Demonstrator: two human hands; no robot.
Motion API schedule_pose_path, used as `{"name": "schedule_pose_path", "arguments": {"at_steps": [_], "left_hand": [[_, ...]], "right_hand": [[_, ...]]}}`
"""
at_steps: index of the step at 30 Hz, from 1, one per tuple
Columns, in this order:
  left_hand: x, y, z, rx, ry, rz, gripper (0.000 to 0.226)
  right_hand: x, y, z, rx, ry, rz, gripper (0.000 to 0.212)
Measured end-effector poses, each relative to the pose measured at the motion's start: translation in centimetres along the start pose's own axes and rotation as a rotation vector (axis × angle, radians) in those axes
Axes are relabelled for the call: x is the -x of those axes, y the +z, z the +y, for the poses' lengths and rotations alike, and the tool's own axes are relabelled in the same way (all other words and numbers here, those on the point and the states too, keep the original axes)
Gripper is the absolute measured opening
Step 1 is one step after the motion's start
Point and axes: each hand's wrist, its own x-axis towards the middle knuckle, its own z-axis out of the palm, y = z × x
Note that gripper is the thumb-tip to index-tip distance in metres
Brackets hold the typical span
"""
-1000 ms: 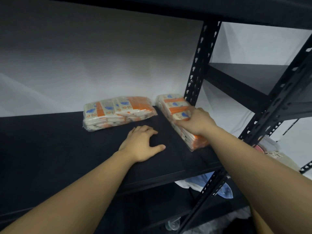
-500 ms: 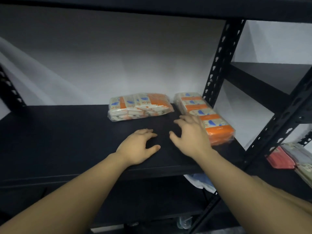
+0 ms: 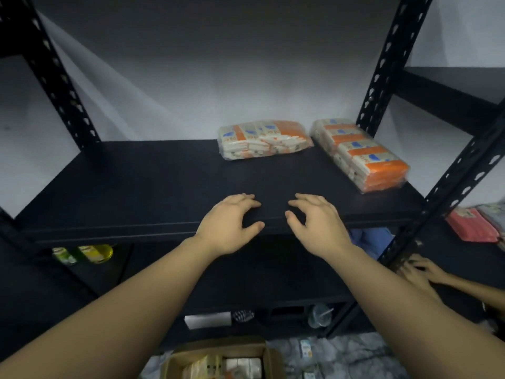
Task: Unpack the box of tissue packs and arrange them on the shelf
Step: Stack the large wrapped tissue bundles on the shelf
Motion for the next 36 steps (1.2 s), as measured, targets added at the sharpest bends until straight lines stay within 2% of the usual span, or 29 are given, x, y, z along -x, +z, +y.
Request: {"name": "schedule_pose_path", "arguments": {"at_steps": [5, 8, 13, 18, 24, 30, 34, 36], "left_hand": [[8.2, 0.4, -3.4, 0.031, 0.155, 0.19, 0.042], [12.8, 2.7, -6.4, 0.045, 0.155, 0.188, 0.045], [20.1, 9.4, -12.0, 0.113, -0.024, -0.035, 0.047], [26.4, 18.6, -17.3, 0.177, -0.208, -0.224, 0.052], [31.5, 32.1, -23.3, 0.226, -0.46, -0.479, 0.066], [35.0, 45.6, -29.9, 0.198, -0.592, -0.643, 0.088], [36.4, 52.5, -33.3, 0.162, -0.608, -0.715, 0.114], [37.2, 55.0, -34.5, 0.158, -0.61, -0.757, 0.122]], "right_hand": [[6.8, 3.1, -5.0, -0.012, -0.139, 0.17, 0.019], [10.9, 6.3, -6.6, -0.054, -0.082, 0.074, 0.02], [17.0, 12.6, -5.9, -0.105, 0.064, -0.174, 0.024], [23.2, 21.4, -3.6, -0.155, 0.2, -0.379, 0.041], [31.2, 35.2, 0.7, -0.238, 0.391, -0.622, 0.034], [38.2, 49.1, 5.5, -0.213, 0.538, -0.723, 0.032], [41.0, 54.8, 7.7, -0.241, 0.507, -0.672, 0.014], [41.9, 56.3, 8.5, -0.27, 0.518, -0.675, 0.014]]}}
